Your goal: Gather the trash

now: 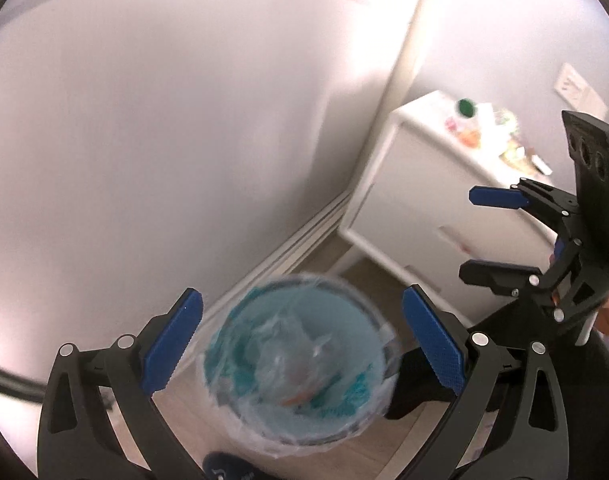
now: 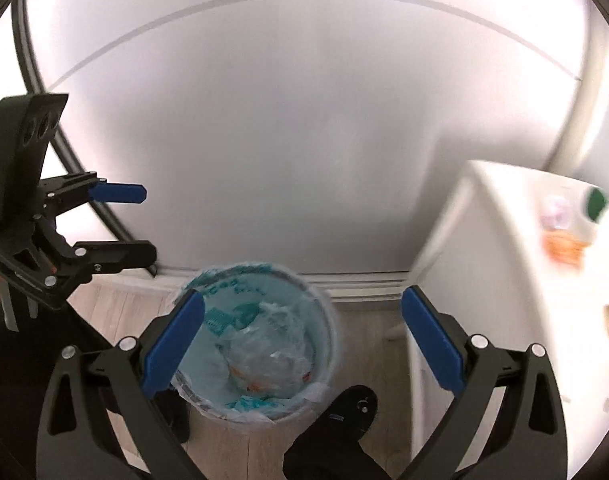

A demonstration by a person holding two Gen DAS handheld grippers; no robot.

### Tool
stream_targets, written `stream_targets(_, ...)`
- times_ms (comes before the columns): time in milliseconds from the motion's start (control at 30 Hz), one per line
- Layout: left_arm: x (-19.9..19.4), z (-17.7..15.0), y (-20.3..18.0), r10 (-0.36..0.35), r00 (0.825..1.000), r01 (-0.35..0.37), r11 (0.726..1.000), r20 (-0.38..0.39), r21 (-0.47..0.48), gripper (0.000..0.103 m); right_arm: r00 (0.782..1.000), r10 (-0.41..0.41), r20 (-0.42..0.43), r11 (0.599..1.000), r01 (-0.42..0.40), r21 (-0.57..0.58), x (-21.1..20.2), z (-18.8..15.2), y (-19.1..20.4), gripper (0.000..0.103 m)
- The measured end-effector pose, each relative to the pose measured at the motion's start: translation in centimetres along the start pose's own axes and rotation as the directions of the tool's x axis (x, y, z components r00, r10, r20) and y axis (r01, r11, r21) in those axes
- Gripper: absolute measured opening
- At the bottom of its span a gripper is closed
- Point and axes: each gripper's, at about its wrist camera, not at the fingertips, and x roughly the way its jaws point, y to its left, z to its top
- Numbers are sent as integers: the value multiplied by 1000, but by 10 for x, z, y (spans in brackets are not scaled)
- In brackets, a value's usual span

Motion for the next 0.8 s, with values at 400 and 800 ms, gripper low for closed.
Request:
stream_targets(400,-20,66,-104,-133,988,114,970,78,214,97,976,-180,121,976,162,146,-114,-14,-82,96)
stream_targets(800,0,113,-189,-240,969,198,901,64,386,97,941,-313,131,924,270,270,-169,-53,-151,96)
